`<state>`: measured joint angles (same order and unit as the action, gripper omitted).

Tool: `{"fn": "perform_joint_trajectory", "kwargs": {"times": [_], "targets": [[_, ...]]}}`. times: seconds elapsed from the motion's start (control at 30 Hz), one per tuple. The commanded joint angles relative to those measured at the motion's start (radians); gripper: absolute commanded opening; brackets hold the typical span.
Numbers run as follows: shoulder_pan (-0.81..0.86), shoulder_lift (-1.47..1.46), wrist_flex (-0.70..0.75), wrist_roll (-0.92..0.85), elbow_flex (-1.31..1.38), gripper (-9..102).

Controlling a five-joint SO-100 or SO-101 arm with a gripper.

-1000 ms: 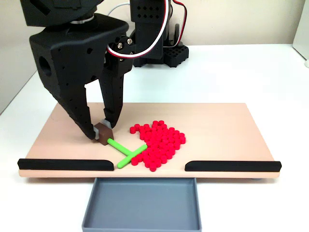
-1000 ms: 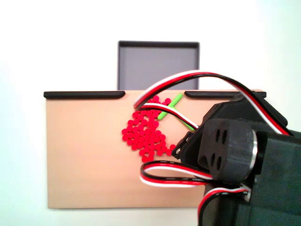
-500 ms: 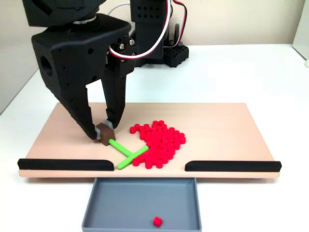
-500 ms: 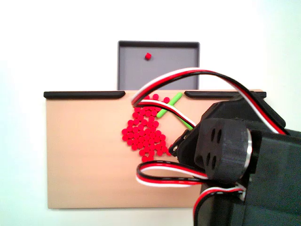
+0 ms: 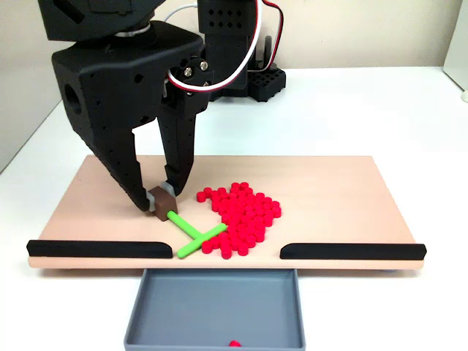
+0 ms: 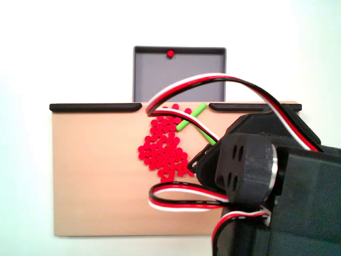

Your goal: Push granules from right to the grey container

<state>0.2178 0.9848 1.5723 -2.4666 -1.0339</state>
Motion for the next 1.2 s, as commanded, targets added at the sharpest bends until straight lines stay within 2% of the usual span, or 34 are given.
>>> {"fn": "perform_joint_trajectory", "kwargs": {"times": [0.0, 1.17], "targets": [[-0.011, 0.014, -0.003, 0.017, 0.035, 0], [-0.025, -0.035, -0.002, 0.117, 0.1, 0]]}}
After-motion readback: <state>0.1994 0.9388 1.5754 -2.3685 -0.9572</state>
